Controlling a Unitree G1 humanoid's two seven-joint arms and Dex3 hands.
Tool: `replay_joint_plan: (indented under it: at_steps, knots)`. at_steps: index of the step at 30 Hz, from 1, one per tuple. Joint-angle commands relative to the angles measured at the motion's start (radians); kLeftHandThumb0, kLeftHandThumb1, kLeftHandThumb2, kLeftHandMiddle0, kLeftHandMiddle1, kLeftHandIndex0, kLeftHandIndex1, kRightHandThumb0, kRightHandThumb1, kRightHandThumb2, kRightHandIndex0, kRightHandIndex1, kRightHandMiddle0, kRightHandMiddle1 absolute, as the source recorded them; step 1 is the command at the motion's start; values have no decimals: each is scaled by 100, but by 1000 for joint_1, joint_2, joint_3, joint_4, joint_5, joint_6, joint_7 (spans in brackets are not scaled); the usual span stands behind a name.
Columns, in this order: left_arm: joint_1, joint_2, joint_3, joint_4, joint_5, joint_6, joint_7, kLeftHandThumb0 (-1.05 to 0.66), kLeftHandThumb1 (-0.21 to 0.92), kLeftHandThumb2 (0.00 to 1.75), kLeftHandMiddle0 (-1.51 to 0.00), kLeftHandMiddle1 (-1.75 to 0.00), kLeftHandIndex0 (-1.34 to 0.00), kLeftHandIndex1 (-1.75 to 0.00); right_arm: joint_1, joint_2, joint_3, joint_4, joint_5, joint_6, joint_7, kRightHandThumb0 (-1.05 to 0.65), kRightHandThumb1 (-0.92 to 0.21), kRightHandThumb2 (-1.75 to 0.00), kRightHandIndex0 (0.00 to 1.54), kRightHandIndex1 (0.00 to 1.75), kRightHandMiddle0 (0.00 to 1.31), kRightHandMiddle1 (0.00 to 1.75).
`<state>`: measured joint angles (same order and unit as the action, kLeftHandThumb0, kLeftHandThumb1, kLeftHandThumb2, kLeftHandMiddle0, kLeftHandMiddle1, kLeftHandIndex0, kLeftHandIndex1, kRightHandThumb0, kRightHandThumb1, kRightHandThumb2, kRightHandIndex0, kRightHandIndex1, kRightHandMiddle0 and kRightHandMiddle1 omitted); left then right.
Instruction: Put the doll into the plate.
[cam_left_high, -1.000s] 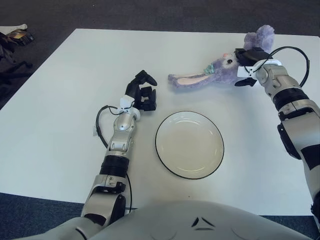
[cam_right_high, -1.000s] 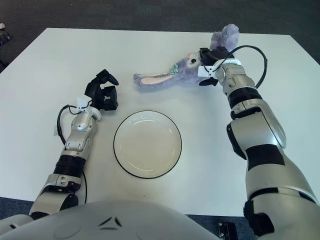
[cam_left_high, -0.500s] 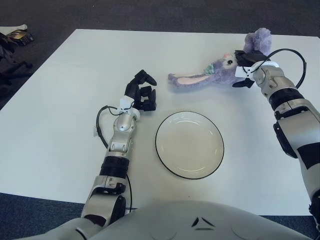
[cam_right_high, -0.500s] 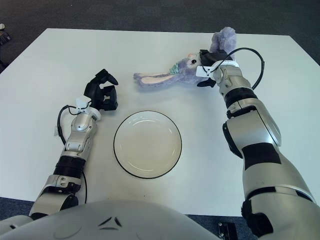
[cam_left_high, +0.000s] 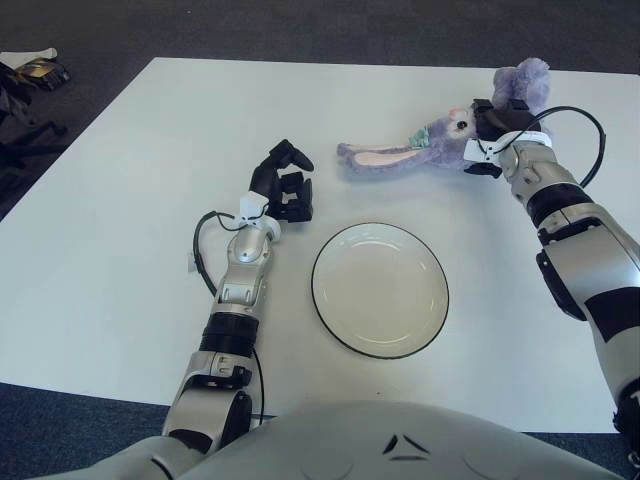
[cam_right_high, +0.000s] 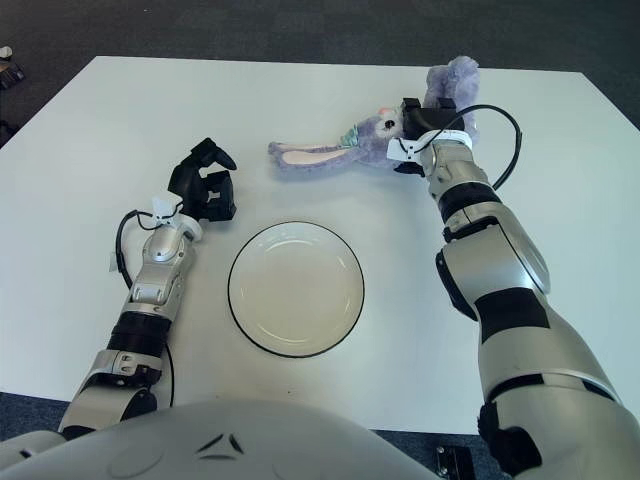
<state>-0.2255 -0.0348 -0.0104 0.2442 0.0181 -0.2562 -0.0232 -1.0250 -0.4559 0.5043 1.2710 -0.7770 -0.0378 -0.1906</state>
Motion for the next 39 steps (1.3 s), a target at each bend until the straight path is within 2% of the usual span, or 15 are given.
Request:
replay_joint_plan:
  at_steps: [1, 4, 7, 10, 14, 21, 31, 39]
  knots:
    - [84, -3, 0, 46, -4, 0, 2, -48, 30, 134, -119, -175, -62, -175, 66, 20, 6, 28, 9, 29, -19, 32, -30, -125, 44, 169, 23, 170]
    - [80, -2, 1, 48, -5, 2, 2, -48, 30, 134, -119, -175, -62, -175, 74, 22, -1, 25, 18, 15, -73, 42, -32, -128, 54, 173, 44, 173]
    - [77, -1, 2, 52, -6, 2, 1, -48, 29, 134, -118, -175, -62, -175, 91, 23, -22, 19, 38, -13, -149, 47, -28, -135, 61, 174, 64, 174]
    - [73, 1, 3, 59, -4, -1, 1, -48, 29, 134, -118, -175, -62, -175, 114, 27, -58, 12, 72, -50, -234, 48, -28, -135, 62, 174, 77, 174]
    - [68, 3, 5, 67, -6, -6, -1, -48, 29, 134, -118, -175, -62, -175, 121, 35, -87, 14, 103, -70, -276, 47, -30, -133, 61, 175, 86, 175]
    - [56, 5, 11, 84, -8, -10, -2, -48, 30, 134, -119, -175, -62, -175, 128, 50, -136, -4, 156, -103, -301, 47, -32, -130, 60, 174, 92, 175]
    - [41, 7, 15, 110, -16, -22, -7, -48, 29, 134, -119, -175, -62, -175, 136, 34, -162, -35, 174, -155, -314, 51, -21, -144, 69, 175, 94, 175]
    - [36, 4, 14, 134, -14, -39, -3, -48, 29, 134, -119, -175, -63, -175, 139, 14, -174, -81, 171, -187, -320, 52, -19, -147, 71, 175, 95, 175]
